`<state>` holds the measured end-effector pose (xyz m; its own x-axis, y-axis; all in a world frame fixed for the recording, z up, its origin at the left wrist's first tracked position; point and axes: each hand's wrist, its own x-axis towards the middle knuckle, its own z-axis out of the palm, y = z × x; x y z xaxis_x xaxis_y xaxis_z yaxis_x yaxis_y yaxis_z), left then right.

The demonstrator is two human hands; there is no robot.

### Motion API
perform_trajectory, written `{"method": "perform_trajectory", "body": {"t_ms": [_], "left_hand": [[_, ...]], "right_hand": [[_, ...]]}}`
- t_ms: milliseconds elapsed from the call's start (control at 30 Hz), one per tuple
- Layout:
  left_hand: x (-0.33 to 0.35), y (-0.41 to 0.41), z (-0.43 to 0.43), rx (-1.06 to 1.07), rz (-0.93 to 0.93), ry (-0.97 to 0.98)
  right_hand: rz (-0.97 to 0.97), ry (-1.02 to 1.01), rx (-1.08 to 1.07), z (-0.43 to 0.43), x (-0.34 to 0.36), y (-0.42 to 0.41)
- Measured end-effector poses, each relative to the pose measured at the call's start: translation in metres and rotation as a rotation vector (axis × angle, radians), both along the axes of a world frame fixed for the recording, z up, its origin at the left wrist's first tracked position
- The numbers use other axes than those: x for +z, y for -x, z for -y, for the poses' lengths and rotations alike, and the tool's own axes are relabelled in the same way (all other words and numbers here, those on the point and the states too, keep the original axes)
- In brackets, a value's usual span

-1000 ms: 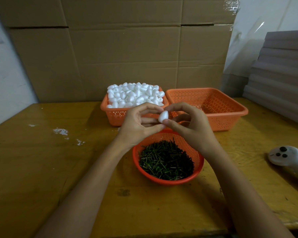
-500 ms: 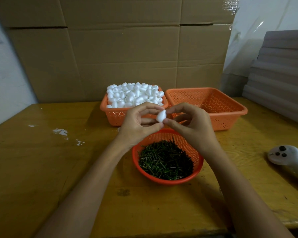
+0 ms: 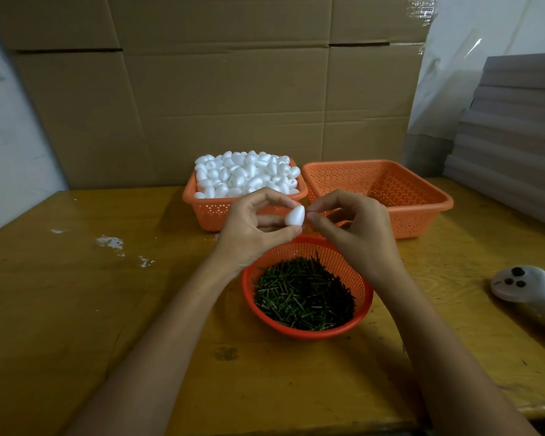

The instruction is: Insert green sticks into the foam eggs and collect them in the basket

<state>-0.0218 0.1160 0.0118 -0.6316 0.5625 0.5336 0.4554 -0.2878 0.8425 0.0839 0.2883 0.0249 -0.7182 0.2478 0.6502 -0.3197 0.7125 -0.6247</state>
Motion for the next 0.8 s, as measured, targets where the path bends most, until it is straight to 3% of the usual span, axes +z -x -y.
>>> {"method": "perform_trajectory", "body": {"t_ms": [533, 800], "left_hand": [[0.0007, -0.0020, 0.0006, -0.057, 0.010, -0.048], [0.0009, -0.0010, 0.0007, -0.195, 0.209, -0.146]], "right_hand": [[-0.001, 0.027, -0.035, -0.0017, 0.0007, -0.0002], [-0.002, 0.034, -0.036, -0.0009, 0.0020, -0.0019]]}}
